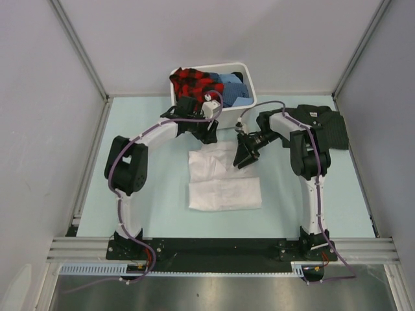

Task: Fold and stack the long sleeve shirts
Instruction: Fold the shirt

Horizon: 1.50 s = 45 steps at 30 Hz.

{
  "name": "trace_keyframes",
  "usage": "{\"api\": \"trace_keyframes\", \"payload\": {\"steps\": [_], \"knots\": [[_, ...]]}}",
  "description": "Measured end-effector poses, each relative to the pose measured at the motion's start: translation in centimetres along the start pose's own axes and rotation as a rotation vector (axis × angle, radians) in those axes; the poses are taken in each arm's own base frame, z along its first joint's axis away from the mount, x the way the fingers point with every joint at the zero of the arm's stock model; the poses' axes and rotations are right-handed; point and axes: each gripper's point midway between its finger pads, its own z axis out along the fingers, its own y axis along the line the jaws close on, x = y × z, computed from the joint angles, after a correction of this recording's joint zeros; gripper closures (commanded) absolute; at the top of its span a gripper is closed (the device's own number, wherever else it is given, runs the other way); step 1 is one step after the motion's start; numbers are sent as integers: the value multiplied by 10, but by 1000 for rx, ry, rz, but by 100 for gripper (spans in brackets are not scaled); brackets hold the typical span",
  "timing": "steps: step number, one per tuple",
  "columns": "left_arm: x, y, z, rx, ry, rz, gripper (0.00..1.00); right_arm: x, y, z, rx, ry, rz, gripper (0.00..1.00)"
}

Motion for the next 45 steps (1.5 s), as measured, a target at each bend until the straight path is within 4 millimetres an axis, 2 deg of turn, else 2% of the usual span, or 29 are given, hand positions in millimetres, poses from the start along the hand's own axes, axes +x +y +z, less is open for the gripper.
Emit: {"api": "trace_keyframes", "payload": {"steps": [4, 9, 15, 19, 22, 25, 27, 29, 33, 37, 39, 42, 45], "knots": [[-9, 28, 13, -34, -11, -12, 34, -9, -16, -6, -52, -25, 5, 37], [-27, 41, 23, -41, -35, 0, 34, -9, -17, -18, -81, -58, 13, 35], [-39, 31, 22, 3, -51, 14, 29, -4, -10, -26, -88, -58, -2, 33], [-37, 9, 1, 94, -46, 22, 27, -8, 12, -42, -59, -86, -101, 30], [-23, -22, -39, 174, -27, 26, 25, -6, 33, -63, -17, -132, -190, 29], [-5, -56, -87, 231, -19, 38, 25, 14, 49, -86, 44, -176, -222, 28], [9, -73, -112, 244, -16, 48, 25, 29, 48, -95, 97, -189, -225, 28], [26, -83, -125, 254, -2, 47, 25, 39, 38, -95, 142, -191, -237, 27], [80, -99, -125, 290, 92, -25, 25, 57, 13, -79, 194, -160, -226, 23], [132, -102, -116, 288, 207, -105, 25, 66, -11, -61, 242, -133, -224, 23], [142, -99, -113, 273, 236, -115, 25, 65, -19, -54, 266, -129, -242, 23], [148, -92, -108, 249, 253, -111, 25, 62, -27, -48, 300, -127, -268, 24], [150, -87, -104, 241, 259, -111, 27, 54, -32, -47, 326, -141, -295, 34]]}}
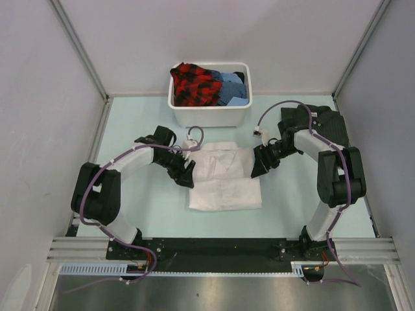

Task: Fold and stack the long sleeve shirts
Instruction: Fold the shirt

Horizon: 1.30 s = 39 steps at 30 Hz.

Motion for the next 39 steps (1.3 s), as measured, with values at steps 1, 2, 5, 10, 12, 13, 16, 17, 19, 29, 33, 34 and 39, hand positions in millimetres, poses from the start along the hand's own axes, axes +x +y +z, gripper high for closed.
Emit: {"api": "trace_keyframes", "payload": {"steps": [1, 2, 5, 10, 12, 13, 16, 17, 19, 29, 33, 34, 39], "knots": [[1, 2, 2, 2, 4, -4, 28, -2, -2, 0, 8, -7, -8, 38], [3, 3, 5, 6, 10, -11, 28, -4, -4, 1, 15, -12, -13, 41], [9, 6, 12, 20, 32, -34, 30, -7, -7, 2, 27, -22, -20, 41], [11, 5, 14, 34, 36, -46, 34, -5, -4, 1, 17, -14, -11, 26], [10, 4, 14, 38, 35, -48, 37, -1, -2, 0, 6, -6, -5, 26], [10, 4, 14, 40, 33, -49, 38, 0, 0, 0, 1, -1, -3, 28], [9, 2, 14, 51, 25, -59, 51, 6, 4, 0, -7, 8, -6, 42], [8, 2, 14, 53, 21, -62, 57, 8, 4, 2, -8, 12, -1, 45], [7, 1, 14, 57, 16, -70, 66, 12, 5, 5, -10, 19, 2, 55], [0, 7, 5, 98, -25, -141, 100, 2, 2, 11, 14, -5, 1, 100], [-11, 14, -2, 92, -59, -146, 100, -11, 0, 8, 27, -31, 3, 100], [-14, 16, -4, 88, -67, -143, 100, -14, 0, 7, 32, -39, 1, 100], [-34, 27, -11, 45, -103, -121, 100, -45, -7, -1, 63, -104, -4, 100]]}}
